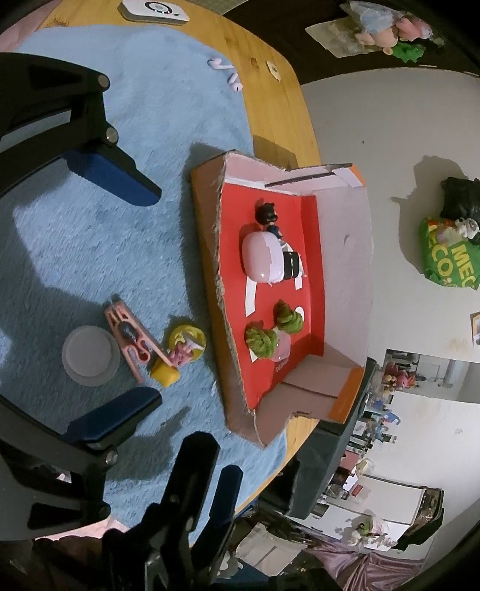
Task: Organize objects
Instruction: 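Open both grippers and withdraw them from the box toward the mat, then grasp the white round lid with the left gripper while the right grasps the yellow-haired doll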
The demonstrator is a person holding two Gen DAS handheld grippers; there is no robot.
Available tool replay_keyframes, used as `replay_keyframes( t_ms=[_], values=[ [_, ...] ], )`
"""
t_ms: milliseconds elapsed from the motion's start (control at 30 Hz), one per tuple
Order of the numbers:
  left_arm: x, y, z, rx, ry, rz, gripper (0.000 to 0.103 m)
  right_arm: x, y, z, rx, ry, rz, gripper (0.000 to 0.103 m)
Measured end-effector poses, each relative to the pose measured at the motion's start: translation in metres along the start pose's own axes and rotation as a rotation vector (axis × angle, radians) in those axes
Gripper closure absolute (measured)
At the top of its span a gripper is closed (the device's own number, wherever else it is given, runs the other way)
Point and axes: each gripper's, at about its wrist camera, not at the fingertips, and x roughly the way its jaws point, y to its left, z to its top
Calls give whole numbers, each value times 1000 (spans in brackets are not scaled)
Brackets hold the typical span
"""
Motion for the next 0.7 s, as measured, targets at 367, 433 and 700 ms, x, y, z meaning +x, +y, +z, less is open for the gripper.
replay_keyframes(
  t_ms=[367, 433, 700],
  values=[
    [-2, -3, -6, -6, 9, -17, 3, 2, -3, -7, 15, 21, -2, 11],
    [-2, -4, -7, -7, 11, -18, 3, 2, -4, -7, 19, 23, -2, 11],
    [-4, -8, -13, -5, 16, -27, 3, 3, -6, -9, 28, 26, 2, 11]
  ],
)
